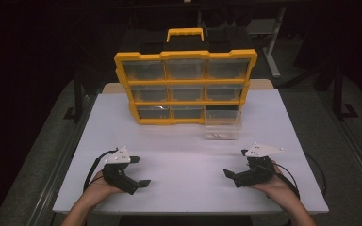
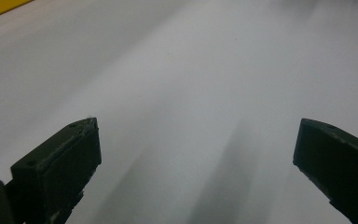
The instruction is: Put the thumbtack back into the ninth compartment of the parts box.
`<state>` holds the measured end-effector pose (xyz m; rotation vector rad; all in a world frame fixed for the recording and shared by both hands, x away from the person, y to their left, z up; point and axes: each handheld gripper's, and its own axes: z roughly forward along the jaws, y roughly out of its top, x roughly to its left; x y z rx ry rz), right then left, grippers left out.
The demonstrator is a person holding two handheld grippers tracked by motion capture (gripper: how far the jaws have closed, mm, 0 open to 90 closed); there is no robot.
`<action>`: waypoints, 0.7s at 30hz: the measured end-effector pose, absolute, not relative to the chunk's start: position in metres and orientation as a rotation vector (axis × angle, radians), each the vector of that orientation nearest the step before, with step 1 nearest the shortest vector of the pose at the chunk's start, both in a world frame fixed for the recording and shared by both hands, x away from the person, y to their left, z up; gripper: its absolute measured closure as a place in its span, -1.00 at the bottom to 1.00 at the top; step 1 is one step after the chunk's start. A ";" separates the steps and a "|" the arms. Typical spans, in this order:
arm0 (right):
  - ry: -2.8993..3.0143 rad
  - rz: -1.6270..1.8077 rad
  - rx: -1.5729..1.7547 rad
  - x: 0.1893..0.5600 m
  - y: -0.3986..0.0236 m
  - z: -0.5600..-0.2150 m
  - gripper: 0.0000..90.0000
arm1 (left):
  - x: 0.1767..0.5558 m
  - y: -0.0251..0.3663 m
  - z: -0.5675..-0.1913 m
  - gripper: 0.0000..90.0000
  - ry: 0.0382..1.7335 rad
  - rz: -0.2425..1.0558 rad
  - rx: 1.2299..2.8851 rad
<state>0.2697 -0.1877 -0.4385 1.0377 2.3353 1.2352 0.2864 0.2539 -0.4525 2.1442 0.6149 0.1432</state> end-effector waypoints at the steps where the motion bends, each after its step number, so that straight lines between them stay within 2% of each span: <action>1: 2.333 1.236 1.030 0.269 -0.188 -0.439 -1.00 | 0.286 0.254 -0.452 -0.99 0.615 0.143 2.144; 21: 2.359 1.203 0.961 0.264 -0.187 -0.452 -1.00 | 0.288 0.255 -0.455 -0.99 0.622 0.157 2.155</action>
